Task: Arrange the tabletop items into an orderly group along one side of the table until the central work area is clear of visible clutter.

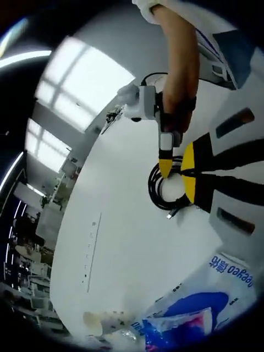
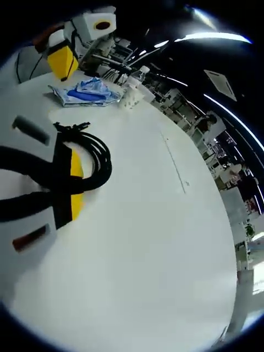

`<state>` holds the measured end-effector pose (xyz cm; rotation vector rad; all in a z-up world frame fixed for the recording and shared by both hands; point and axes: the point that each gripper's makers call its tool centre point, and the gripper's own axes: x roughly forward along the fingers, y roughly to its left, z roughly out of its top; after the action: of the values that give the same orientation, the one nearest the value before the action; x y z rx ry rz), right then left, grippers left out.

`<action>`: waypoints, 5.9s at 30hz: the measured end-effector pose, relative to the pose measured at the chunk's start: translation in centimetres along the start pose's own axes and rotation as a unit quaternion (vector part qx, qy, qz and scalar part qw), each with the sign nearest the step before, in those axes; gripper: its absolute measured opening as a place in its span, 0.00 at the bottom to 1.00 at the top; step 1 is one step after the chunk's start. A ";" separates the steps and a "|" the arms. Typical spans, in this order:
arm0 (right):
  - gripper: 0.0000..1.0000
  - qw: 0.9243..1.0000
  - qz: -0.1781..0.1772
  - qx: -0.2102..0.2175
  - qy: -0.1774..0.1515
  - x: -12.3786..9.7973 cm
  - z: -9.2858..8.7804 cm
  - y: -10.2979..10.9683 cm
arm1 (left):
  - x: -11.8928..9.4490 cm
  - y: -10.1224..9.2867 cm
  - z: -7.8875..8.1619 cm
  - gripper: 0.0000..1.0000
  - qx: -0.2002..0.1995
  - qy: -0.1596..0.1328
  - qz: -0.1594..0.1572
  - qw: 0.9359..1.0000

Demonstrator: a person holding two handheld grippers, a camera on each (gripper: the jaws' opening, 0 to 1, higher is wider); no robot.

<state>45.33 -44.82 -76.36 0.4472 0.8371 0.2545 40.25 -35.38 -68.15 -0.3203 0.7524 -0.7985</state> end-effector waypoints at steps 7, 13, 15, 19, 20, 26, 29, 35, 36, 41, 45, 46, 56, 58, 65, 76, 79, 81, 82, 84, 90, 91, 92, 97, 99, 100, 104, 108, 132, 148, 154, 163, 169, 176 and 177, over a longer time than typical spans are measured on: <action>0.09 0.999 -0.014 -0.052 0.002 -0.3 0.0 0.1 | -1.3 0.2 0.2 0.00 -0.001 -0.015 0.006 1.000; 0.19 0.993 0.004 -0.112 -0.031 -1.3 1.4 1.1 | -2.2 1.1 0.2 0.04 -0.010 -0.026 0.021 0.999; 0.27 0.990 0.007 -0.131 -0.041 -1.7 1.9 1.8 | -2.4 1.5 0.3 0.10 -0.007 -0.032 0.030 0.999; 0.55 0.985 0.024 -0.164 -0.053 -2.8 2.0 3.3 | -3.0 3.0 1.5 0.48 0.029 -0.064 0.073 0.995; 0.59 0.984 0.026 -0.169 -0.051 -3.0 1.9 3.6 | -3.1 3.4 1.7 0.58 0.034 -0.068 0.082 0.994; 0.83 0.979 0.047 -0.196 -0.041 -4.4 0.8 5.0 | -4.4 5.3 1.0 0.87 0.014 -0.050 0.120 0.991; 0.89 0.978 0.051 -0.199 -0.037 -5.4 0.4 5.4 | -5.3 5.9 0.8 0.90 0.010 -0.051 0.122 0.991; 0.89 0.981 0.057 -0.180 -0.035 -7.2 -0.4 5.7 | -7.0 7.0 0.2 0.89 0.004 -0.048 0.128 0.991; 0.88 0.981 0.058 -0.180 -0.034 -7.5 -0.5 5.7 | -7.2 7.1 0.1 0.89 0.005 -0.046 0.128 0.991; 0.86 0.984 0.056 -0.168 -0.035 -8.3 -0.9 5.5 | -8.2 7.8 -0.4 0.86 0.011 -0.040 0.135 0.990; 0.84 0.986 0.052 -0.151 -0.038 -8.9 -1.3 5.3 | -8.7 8.2 -0.8 0.85 0.005 -0.040 0.139 0.989; 0.84 0.987 0.050 -0.149 -0.039 -9.0 -1.5 5.3 | -8.9 8.3 -0.9 0.85 0.004 -0.039 0.140 0.989; 0.80 0.991 0.046 -0.127 -0.025 -9.3 -3.0 4.7 | -9.6 9.2 -1.9 0.81 -0.005 -0.032 0.148 0.988; 0.80 0.991 0.045 -0.128 -0.023 -9.3 -3.1 4.7 | -9.7 9.4 -1.9 0.81 -0.008 -0.033 0.150 0.988; 0.78 0.991 0.049 -0.123 -0.019 -9.1 -3.1 5.0 | -10.0 9.9 -2.0 0.80 -0.020 -0.037 0.156 0.987; 0.75 0.989 0.063 -0.132 -0.001 -8.3 -3.3 6.2 | -11.7 12.1 -1.8 0.77 -0.026 -0.048 0.183 0.982; 0.74 0.989 0.072 -0.132 0.003 -7.9 -3.3 7.1 | -12.7 13.3 -1.9 0.77 -0.034 -0.053 0.196 0.979; 0.74 0.987 0.077 -0.137 0.007 -7.6 -3.4 7.6 | -13.4 14.0 -1.9 0.77 -0.039 -0.056 0.205 0.976; 0.74 0.987 0.079 -0.140 0.009 -7.5 -3.4 7.8 | -13.6 14.3 -1.9 0.77 -0.041 -0.057 0.208 0.976; 0.74 0.985 0.085 -0.148 0.014 -7.3 -3.3 8.4 | -14.3 15.0 -2.0 0.76 -0.048 -0.060 0.216 0.973; 0.74 0.979 0.100 -0.175 0.007 -6.9 -0.1 10.6 | -15.7 16.8 -1.9 0.76 -0.059 -0.065 0.232 0.969; 0.74 0.979 0.102 -0.179 0.004 -6.9 0.3 10.8 | -15.7 16.9 -1.9 0.76 -0.059 -0.065 0.232 0.969; 0.74 0.976 0.108 -0.191 -0.004 -6.8 1.7 11.9 | -16.1 17.4 -1.8 0.76 -0.058 -0.064 0.237 0.968; 0.74 0.968 0.125 -0.219 -0.015 -6.2 5.0 15.2 | -17.0 19.0 -1.4 0.75 -0.060 -0.067 0.248 0.965; 0.72 0.965 0.134 -0.226 -0.018 -5.7 5.8 16.8 | -17.3 19.6 -1.2 0.75 -0.057 -0.065 0.253 0.963; 0.72 0.964 0.139 -0.227 -0.018 -5.2 6.0 17.7 | -17.4 19.9 -1.2 0.75 -0.055 -0.063 0.256 0.963; 0.69 0.963 0.150 -0.226 -0.008 -3.5 5.3 19.6 | -18.1 21.4 -0.8 0.74 -0.042 -0.056 0.271 0.960; 0.65 0.959 0.158 -0.233 0.029 -1.0 2.5 21.4 | -18.4 22.6 -0.6 0.74 -0.025 -0.045 0.280 0.959; 0.39 0.954 0.164 -0.214 0.130 9.4 -6.2 25.3 | -17.3 26.6 -2.1 0.27 -0.046 -0.010 0.301 0.952; 0.00 0.943 0.158 -0.273 0.111 9.4 -6.1 25.5 | -18.2 24.3 -1.3 0.00 -0.034 -0.025 0.314 0.949; 0.00 0.950 0.159 -0.252 0.093 7.6 -4.7 24.9 | -18.1 22.4 -0.5 0.00 -0.025 -0.040 0.300 0.953; 0.00 0.958 0.147 -0.238 0.063 5.0 -2.9 23.3 | -16.9 19.1 0.9 0.00 0.010 -0.041 0.267 0.963; 0.00 0.966 0.131 -0.218 0.043 3.3 -1.6 21.3 | -14.9 17.2 2.5 0.00 0.045 -0.031 0.242 0.969; 0.00 0.973 0.104 -0.204 0.018 1.2 0.8 18.3 | -11.7 14.9 4.0 0.00 0.083 -0.017 0.201 0.976; 0.00 0.974 0.101 -0.202 0.015 0.8 1.2 17.8 | -11.3 14.6 4.1 0.00 0.089 -0.014 0.196 0.976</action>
<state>46.00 -29.19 -67.73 0.1449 0.7455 0.6088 45.65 -17.27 -67.46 -0.0177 0.6833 -0.4811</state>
